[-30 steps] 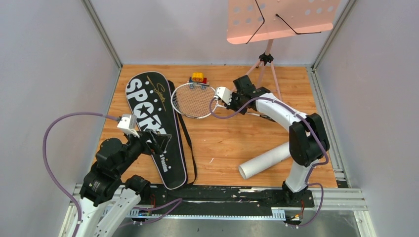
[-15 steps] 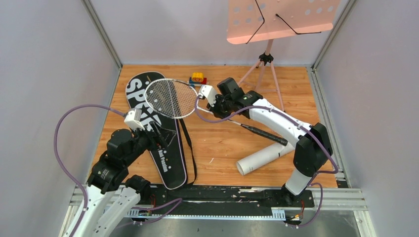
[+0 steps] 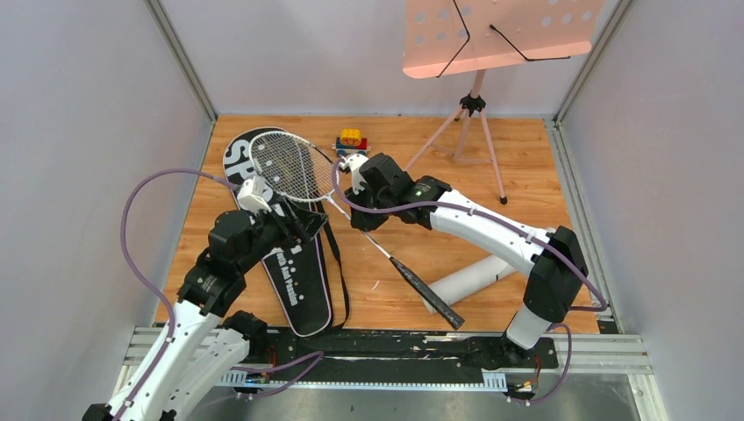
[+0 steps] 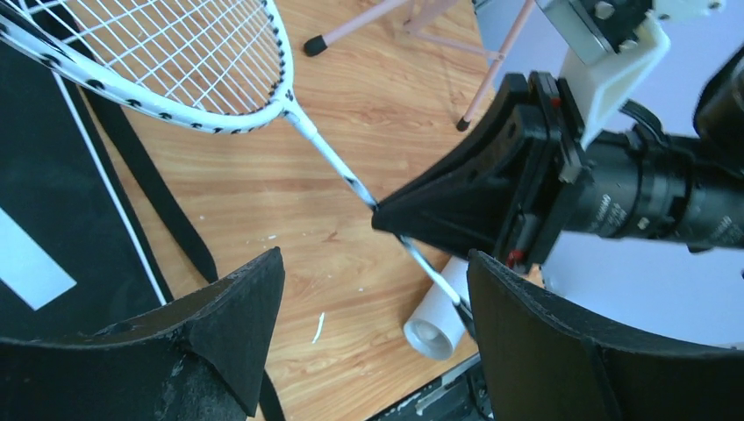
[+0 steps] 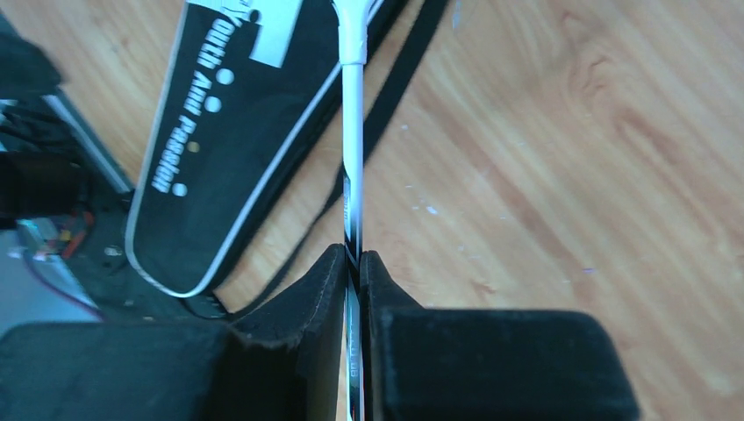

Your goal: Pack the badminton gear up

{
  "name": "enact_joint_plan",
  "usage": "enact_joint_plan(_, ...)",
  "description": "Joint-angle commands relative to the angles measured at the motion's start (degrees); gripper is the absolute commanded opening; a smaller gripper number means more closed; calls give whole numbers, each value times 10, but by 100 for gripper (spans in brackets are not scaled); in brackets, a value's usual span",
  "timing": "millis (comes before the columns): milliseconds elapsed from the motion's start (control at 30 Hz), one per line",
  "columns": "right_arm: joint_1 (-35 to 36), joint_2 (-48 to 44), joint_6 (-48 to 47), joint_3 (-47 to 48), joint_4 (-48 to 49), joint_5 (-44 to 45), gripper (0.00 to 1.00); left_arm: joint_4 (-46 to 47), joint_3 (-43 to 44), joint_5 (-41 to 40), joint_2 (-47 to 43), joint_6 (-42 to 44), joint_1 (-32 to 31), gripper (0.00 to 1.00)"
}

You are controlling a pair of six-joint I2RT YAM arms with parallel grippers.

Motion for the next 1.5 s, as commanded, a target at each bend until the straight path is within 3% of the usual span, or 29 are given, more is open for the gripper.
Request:
enact_joint_plan(0, 9, -50, 156, 0, 80, 18, 0, 82, -5, -7, 28, 1, 0, 83)
enact_joint_plan(267, 36, -73, 231, -69, 173, 33, 0, 125, -16, -20, 104, 4, 0, 78)
enact_joint_plan(567, 50, -66, 232, -88, 198, 33, 0, 183, -35, -13, 156, -5, 0, 71)
enact_joint_plan(733, 55, -70, 238, -105, 225, 32, 0, 205, -46, -5, 179, -9, 0, 58)
enact_joint_plan(900, 57, -75, 237, -127, 233, 31, 0, 207, -52, -11, 175, -13, 0, 31)
enact_joint_plan(1200, 56, -98, 218, -177, 261, 16, 0, 236, -77, -8, 157, -24, 0, 3)
enact_joint_plan(1467, 56, -106, 214, -202, 293, -6, 1, 250, -94, -2, 159, -27, 0, 0)
